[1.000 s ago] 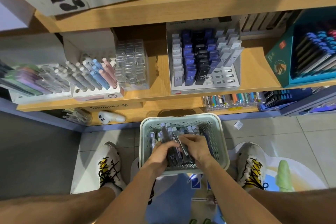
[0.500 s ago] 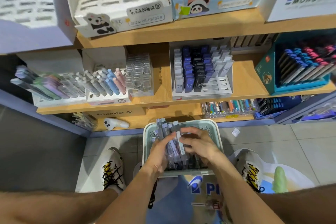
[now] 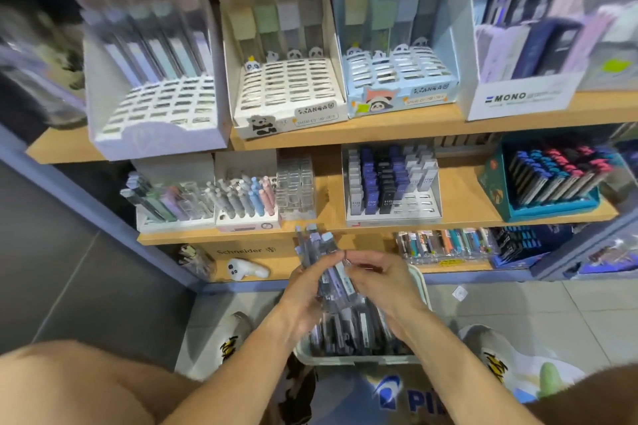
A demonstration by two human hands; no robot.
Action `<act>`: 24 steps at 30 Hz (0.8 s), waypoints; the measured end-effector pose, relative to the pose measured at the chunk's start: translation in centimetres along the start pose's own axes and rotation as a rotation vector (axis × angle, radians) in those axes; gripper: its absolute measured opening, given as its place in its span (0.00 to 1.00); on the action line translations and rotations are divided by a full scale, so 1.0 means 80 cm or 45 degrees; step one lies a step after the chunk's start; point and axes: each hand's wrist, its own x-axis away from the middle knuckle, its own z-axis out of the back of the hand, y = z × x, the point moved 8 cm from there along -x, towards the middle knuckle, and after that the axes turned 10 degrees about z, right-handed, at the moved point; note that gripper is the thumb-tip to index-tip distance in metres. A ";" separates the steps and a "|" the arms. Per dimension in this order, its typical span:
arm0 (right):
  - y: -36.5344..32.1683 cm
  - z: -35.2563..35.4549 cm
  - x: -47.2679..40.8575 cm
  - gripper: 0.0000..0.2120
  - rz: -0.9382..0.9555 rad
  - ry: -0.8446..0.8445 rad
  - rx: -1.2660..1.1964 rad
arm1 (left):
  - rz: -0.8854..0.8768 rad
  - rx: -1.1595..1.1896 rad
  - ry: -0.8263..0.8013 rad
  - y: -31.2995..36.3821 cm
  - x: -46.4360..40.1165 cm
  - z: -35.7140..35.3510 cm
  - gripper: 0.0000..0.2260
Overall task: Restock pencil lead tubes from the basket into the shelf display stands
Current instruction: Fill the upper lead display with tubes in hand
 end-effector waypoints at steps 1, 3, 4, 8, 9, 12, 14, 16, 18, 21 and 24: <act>-0.014 -0.001 0.004 0.12 0.018 -0.043 0.019 | -0.021 0.005 -0.023 0.008 0.009 -0.003 0.21; -0.048 -0.002 0.014 0.14 0.068 -0.124 0.096 | -0.056 -0.024 -0.078 0.021 0.029 -0.011 0.21; -0.065 -0.001 0.019 0.14 0.085 -0.165 0.107 | -0.068 -0.055 -0.092 0.028 0.039 -0.015 0.20; -0.120 0.005 0.037 0.16 0.088 -0.335 0.063 | -0.096 -0.206 -0.136 0.057 0.072 -0.028 0.22; -0.131 0.007 0.039 0.17 0.092 -0.363 0.065 | -0.100 -0.220 -0.138 0.066 0.079 -0.030 0.24; -0.154 0.012 0.040 0.17 0.129 -0.383 0.091 | -0.125 -0.319 -0.152 0.089 0.094 -0.036 0.21; -0.159 0.016 0.042 0.15 0.139 -0.371 0.082 | -0.143 -0.342 -0.179 0.098 0.097 -0.038 0.19; -0.158 0.019 0.045 0.14 0.141 -0.369 0.061 | -0.147 -0.309 -0.199 0.101 0.097 -0.038 0.22; -0.155 0.022 0.046 0.14 0.123 -0.342 0.036 | -0.144 -0.263 -0.180 0.101 0.092 -0.036 0.24; -0.149 0.027 0.046 0.13 0.088 -0.288 -0.031 | -0.150 -0.167 -0.176 0.100 0.088 -0.041 0.23; -0.151 0.033 0.046 0.15 0.130 -0.203 -0.057 | -0.189 -0.185 -0.188 0.097 0.085 -0.048 0.26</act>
